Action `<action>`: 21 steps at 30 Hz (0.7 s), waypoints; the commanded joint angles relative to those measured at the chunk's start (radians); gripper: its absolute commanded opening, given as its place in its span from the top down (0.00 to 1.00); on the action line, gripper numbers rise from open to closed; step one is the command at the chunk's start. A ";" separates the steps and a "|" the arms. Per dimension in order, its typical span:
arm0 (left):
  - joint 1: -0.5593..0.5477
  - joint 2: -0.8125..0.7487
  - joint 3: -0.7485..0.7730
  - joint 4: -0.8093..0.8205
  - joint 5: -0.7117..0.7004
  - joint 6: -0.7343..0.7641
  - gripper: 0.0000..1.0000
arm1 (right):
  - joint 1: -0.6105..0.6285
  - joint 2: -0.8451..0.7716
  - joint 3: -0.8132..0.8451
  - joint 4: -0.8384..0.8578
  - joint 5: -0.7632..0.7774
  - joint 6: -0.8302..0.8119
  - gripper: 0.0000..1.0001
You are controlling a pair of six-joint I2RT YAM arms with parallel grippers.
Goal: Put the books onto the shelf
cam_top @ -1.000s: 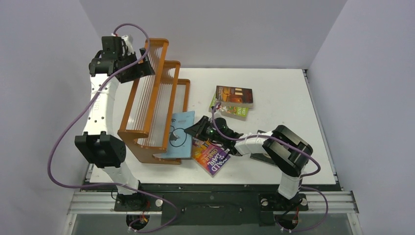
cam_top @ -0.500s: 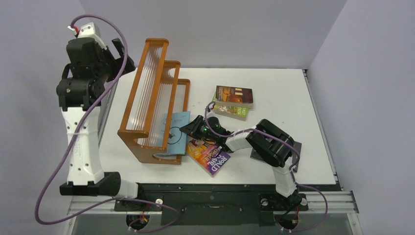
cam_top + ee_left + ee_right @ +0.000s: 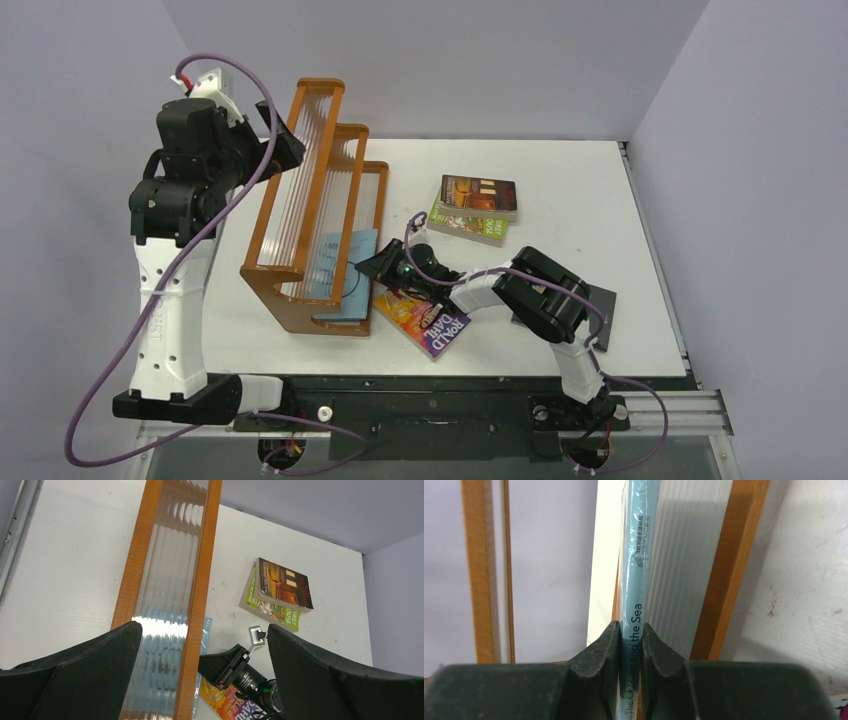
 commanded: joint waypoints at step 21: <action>-0.008 -0.067 -0.101 0.080 0.012 -0.007 0.04 | 0.033 -0.087 -0.013 -0.128 0.136 -0.111 0.51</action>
